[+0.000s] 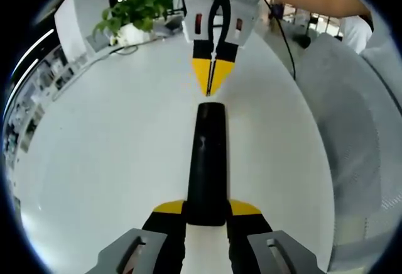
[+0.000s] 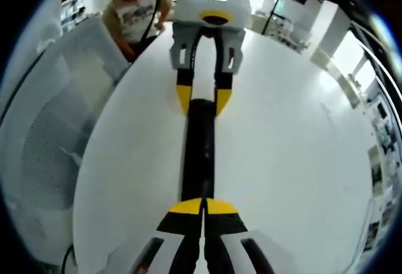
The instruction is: Press the specified remote control buttons in sequence, fully releasing each button before pressing the next.
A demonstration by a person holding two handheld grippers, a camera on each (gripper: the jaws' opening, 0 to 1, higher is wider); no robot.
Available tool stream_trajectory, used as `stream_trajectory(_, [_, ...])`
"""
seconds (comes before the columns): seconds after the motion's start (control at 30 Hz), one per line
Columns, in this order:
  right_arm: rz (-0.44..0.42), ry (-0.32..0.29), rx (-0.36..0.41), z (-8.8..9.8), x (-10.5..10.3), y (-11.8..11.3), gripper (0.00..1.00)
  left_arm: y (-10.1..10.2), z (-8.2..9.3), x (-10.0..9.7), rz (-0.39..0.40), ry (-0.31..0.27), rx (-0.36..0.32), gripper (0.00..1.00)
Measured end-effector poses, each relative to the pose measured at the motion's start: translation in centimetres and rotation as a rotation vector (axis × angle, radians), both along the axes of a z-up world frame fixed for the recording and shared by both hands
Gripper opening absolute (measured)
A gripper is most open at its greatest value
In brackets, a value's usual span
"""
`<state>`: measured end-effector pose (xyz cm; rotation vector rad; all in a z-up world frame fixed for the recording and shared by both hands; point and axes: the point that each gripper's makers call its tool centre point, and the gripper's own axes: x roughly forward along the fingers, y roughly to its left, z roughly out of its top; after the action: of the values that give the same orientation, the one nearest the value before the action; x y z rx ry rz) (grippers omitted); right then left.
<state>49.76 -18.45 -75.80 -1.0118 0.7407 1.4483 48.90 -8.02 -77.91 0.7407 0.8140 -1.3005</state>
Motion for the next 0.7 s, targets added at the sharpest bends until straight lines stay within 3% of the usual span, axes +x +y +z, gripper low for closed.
stream_trajectory(0.27, [0.007, 0.004, -0.007, -0.02, 0.07, 0.48, 0.00, -0.02, 0.01, 0.03, -0.002, 0.001, 0.003, 0.24])
stream_trajectory(0.7, [0.033, 0.013, -0.081, -0.93, -0.05, 0.35, 0.00, -0.01, -0.05, 0.04, -0.002, 0.000, 0.001, 0.24])
